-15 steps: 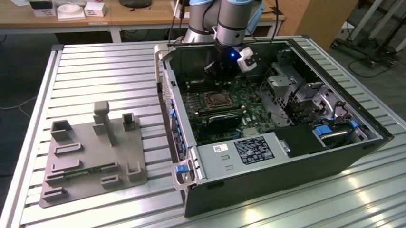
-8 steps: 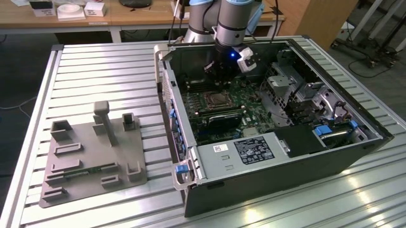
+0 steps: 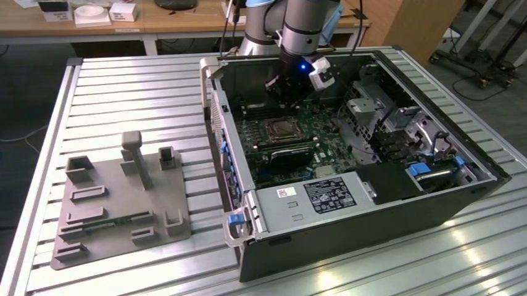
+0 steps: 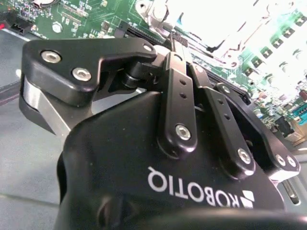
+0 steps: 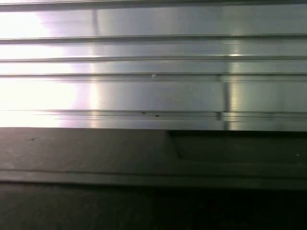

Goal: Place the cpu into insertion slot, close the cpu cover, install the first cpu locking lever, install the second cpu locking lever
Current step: 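Install the second cpu locking lever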

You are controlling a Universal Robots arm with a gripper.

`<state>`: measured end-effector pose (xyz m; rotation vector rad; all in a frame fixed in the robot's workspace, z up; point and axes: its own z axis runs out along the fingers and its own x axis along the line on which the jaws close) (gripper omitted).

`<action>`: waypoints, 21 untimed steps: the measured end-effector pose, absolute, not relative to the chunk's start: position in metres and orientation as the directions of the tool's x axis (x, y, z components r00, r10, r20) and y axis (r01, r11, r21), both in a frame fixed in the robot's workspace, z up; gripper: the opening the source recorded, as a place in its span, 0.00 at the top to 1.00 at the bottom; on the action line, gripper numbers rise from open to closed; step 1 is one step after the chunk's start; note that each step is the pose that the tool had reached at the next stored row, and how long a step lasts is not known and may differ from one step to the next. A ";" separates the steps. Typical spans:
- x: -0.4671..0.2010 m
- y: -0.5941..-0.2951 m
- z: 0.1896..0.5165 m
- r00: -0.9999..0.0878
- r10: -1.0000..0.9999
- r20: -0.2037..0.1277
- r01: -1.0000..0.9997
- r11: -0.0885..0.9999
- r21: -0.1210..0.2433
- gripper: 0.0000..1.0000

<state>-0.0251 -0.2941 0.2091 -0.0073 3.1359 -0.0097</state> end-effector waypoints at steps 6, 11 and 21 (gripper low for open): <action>-0.025 -0.296 0.209 -1.000 -0.005 -0.006 -0.005 1.000 -0.006 0.90; -0.025 -0.300 0.209 -1.000 -0.005 -0.006 -0.005 1.000 -0.007 0.90; -0.025 -0.302 0.209 -1.000 -0.005 -0.006 -0.005 1.000 -0.008 0.90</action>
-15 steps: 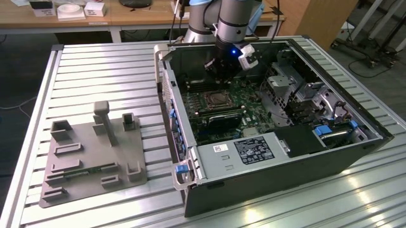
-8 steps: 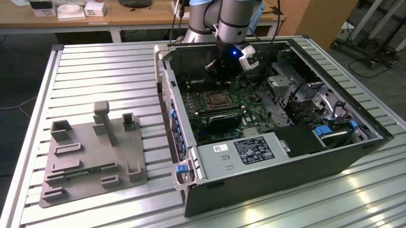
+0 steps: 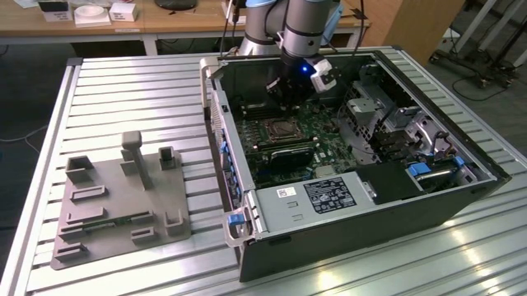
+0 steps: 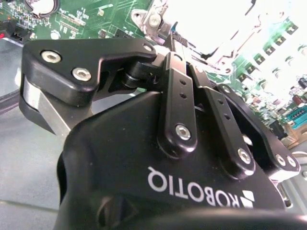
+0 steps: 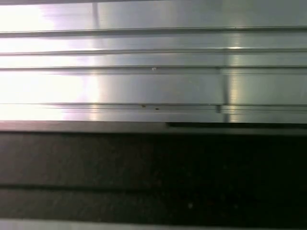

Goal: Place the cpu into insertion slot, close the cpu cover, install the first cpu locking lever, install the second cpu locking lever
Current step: 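Install the second cpu locking lever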

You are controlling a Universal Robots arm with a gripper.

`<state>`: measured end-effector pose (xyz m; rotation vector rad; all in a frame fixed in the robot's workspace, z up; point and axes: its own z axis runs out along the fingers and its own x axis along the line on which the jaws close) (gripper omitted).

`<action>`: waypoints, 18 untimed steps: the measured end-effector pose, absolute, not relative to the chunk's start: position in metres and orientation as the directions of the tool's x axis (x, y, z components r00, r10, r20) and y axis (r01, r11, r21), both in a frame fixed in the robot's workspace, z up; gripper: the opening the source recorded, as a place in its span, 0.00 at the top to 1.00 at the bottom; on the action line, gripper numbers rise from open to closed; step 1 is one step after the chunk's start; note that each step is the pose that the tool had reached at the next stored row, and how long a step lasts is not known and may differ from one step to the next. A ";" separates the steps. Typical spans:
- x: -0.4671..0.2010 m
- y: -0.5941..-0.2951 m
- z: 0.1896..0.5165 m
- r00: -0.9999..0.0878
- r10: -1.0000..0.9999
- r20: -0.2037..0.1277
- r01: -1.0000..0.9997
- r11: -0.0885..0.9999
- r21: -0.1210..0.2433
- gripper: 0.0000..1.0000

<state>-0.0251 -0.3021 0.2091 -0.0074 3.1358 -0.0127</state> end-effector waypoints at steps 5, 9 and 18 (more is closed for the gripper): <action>-0.025 -0.306 0.209 -1.000 -0.005 -0.006 -0.005 1.000 -0.008 0.90; -0.025 -0.307 0.209 -1.000 -0.005 -0.006 -0.005 1.000 -0.008 0.90; -0.023 -0.307 0.209 -1.000 -0.005 -0.006 -0.005 1.000 -0.008 0.90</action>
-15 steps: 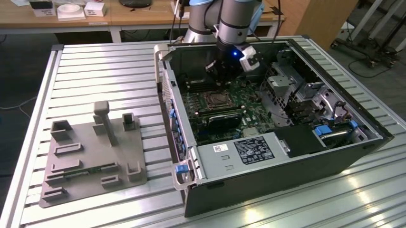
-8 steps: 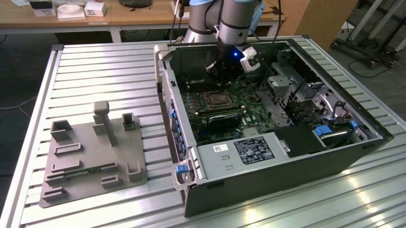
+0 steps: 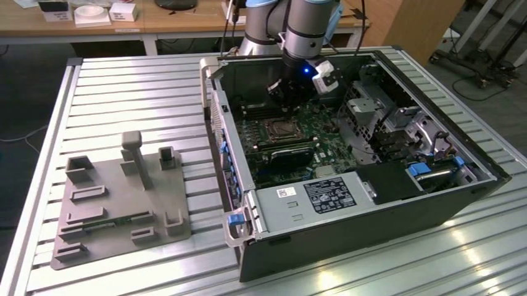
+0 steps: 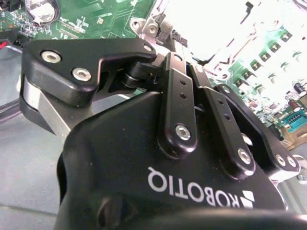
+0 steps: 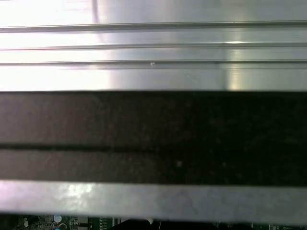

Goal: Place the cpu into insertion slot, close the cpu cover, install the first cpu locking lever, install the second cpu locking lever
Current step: 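Install the second cpu locking lever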

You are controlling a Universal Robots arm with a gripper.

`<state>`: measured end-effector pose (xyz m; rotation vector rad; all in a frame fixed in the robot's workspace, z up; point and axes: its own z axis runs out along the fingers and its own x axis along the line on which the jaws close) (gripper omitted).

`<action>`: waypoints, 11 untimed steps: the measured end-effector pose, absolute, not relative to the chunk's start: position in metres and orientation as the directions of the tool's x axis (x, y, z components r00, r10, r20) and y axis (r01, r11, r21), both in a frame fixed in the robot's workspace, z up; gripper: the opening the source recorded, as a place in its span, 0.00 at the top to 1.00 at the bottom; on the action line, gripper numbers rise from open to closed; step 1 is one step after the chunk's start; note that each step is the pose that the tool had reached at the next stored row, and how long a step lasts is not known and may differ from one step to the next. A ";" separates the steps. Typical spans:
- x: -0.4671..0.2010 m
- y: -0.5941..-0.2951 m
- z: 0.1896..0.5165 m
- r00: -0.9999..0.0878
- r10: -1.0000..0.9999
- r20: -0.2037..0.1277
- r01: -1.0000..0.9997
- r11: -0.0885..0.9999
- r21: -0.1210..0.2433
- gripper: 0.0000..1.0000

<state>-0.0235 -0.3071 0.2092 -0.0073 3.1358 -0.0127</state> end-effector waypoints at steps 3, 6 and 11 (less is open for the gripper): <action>-0.023 -0.307 0.212 -1.000 -0.005 -0.006 -0.005 1.000 -0.008 0.90; -0.023 -0.307 0.215 -1.000 -0.005 -0.006 -0.005 1.000 -0.008 0.90; -0.023 -0.310 0.215 -1.000 -0.005 -0.006 -0.005 1.000 -0.011 0.90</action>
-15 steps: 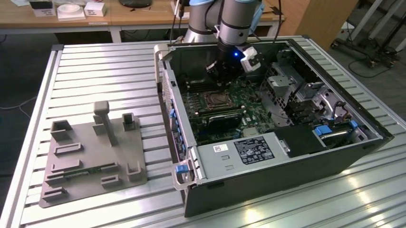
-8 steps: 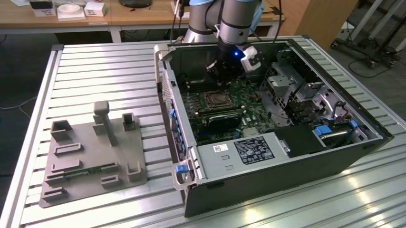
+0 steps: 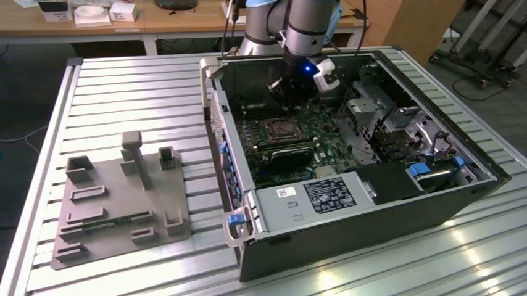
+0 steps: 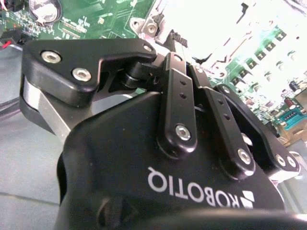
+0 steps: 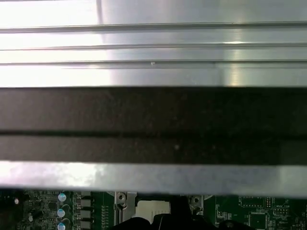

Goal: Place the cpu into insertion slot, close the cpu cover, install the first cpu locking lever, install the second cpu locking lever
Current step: 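Install the second cpu locking lever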

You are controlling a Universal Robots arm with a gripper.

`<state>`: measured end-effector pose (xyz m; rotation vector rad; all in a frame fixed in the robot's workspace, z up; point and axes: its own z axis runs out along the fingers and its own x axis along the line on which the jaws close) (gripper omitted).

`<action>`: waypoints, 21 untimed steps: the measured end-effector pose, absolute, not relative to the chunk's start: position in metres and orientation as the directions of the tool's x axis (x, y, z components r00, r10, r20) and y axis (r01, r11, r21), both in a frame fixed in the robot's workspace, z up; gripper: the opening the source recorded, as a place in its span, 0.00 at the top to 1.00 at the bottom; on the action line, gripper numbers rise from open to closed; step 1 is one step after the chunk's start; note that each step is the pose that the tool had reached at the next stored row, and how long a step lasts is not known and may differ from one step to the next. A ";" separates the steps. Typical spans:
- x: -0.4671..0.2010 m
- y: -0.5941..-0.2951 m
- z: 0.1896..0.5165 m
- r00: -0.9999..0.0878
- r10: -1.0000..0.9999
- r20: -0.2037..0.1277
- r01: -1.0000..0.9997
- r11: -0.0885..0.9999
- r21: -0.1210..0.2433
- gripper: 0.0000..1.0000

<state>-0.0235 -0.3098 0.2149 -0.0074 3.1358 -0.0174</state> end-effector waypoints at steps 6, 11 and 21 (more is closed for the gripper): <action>-0.023 -0.318 0.215 -1.000 -0.005 -0.006 -0.005 1.000 -0.015 0.90; -0.023 -0.322 0.215 -1.000 -0.005 -0.006 -0.005 1.000 -0.018 0.90; -0.016 -0.322 0.218 -1.000 -0.005 -0.005 -0.005 1.000 -0.018 0.90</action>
